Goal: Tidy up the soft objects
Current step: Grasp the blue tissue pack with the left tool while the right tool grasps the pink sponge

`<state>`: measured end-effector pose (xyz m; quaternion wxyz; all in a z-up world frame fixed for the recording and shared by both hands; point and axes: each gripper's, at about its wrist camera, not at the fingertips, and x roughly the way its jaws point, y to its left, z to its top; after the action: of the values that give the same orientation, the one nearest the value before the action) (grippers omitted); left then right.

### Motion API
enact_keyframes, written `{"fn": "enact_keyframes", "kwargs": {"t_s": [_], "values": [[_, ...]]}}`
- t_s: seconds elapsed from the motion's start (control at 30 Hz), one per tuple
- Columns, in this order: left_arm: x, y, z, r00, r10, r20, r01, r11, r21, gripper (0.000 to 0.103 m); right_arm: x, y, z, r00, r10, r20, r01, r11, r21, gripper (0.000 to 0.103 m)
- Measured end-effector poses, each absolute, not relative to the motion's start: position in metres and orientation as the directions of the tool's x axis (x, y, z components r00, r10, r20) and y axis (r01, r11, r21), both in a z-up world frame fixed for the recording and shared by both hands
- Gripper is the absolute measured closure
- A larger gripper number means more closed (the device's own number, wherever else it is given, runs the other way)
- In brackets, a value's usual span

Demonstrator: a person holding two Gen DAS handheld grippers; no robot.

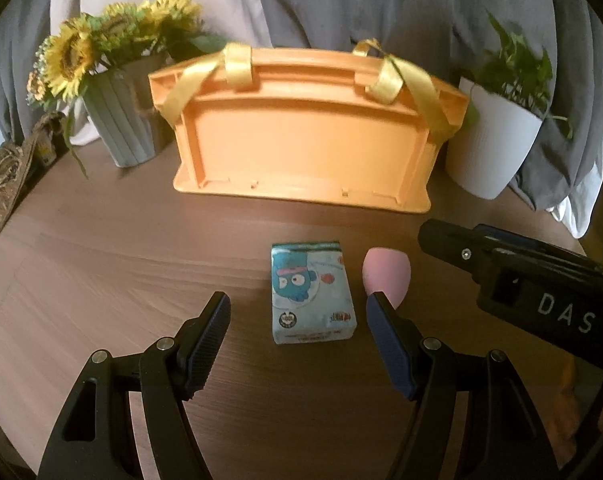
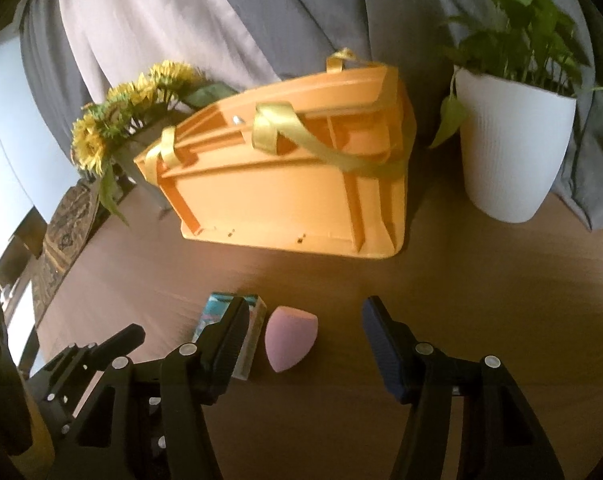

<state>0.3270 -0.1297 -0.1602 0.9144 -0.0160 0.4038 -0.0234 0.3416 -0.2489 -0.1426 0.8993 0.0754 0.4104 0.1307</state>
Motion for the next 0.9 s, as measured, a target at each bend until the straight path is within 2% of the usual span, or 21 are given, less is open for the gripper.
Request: {"fn": "enact_keyframes", "kwargs": {"t_s": [0.63, 0.77, 0.83, 0.9], "values": [[0.346, -0.134, -0.184, 0.629, -0.088, -0.773, 0.07, 0.996, -0.056, 0.035, 0.37, -0.23, -0.178, 0.517, 0.358, -0.777, -0.19, 0.934, 0.304, 0.051], [0.348, -0.133, -0.185, 0.622, -0.099, -0.776, 0.078, 0.995, -0.065, 0.043, 0.373, -0.227, -0.185, 0.495, 0.358, -0.792, -0.187, 0.934, 0.305, 0.056], [0.348, -0.133, -0.186, 0.619, -0.106, -0.778, 0.082, 0.994, -0.071, 0.051, 0.374, -0.227, -0.188, 0.485, 0.363, -0.796, -0.183, 0.932, 0.314, 0.058], [0.348, -0.133, -0.187, 0.622, -0.106, -0.776, 0.084, 0.994, -0.069, 0.051, 0.375, -0.227, -0.19, 0.48, 0.365, -0.798, -0.18, 0.931, 0.318, 0.059]]}}
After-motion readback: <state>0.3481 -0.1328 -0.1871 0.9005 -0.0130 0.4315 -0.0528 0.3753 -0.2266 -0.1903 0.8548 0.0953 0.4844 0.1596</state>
